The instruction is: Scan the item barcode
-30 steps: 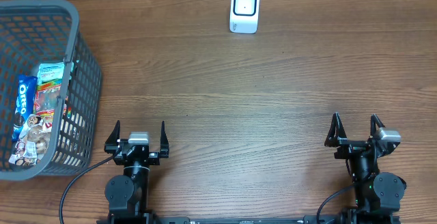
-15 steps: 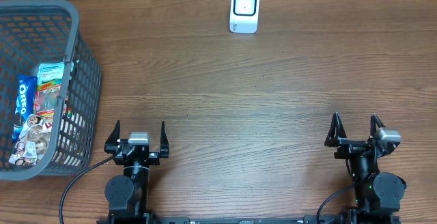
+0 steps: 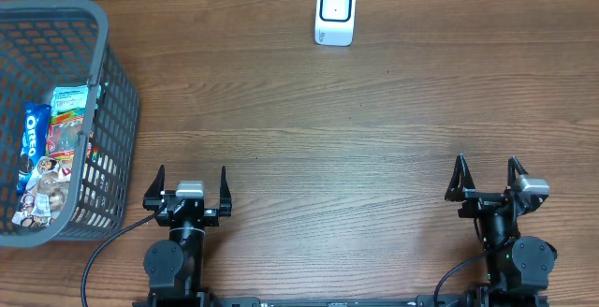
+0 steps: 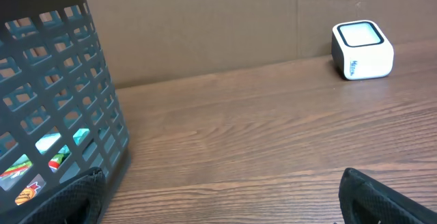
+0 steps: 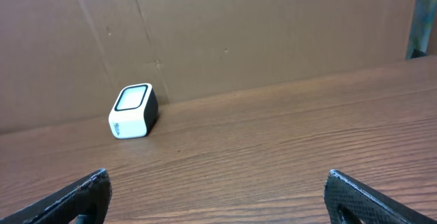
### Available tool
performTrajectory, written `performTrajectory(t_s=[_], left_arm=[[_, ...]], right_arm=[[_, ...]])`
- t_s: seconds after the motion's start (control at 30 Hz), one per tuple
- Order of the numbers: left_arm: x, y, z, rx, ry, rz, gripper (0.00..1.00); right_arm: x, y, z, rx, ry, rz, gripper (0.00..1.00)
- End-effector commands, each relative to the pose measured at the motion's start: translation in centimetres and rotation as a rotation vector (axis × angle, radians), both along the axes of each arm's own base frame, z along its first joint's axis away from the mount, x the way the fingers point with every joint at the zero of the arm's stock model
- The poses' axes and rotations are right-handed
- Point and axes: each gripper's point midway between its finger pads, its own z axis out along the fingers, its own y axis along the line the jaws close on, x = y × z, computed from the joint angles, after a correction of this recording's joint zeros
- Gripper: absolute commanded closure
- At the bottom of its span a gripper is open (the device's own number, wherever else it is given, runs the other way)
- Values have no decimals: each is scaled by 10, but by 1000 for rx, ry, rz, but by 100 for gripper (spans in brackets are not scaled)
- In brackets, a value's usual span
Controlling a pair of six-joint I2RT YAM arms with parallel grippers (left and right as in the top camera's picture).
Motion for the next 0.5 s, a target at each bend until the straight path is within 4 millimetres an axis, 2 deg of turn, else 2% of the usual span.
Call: performTrajectory(t_s=[0.0, 0.2, 0.47], left_arm=[[0, 2, 1, 8, -8, 7, 0], [0, 7, 6, 68, -25, 33, 0], [-1, 7, 2, 79, -8, 33, 0]], right_arm=[[0, 0, -1, -3, -6, -1, 0], [0, 0, -1, -4, -7, -5, 0], [0, 0, 13, -8, -65, -4, 0]])
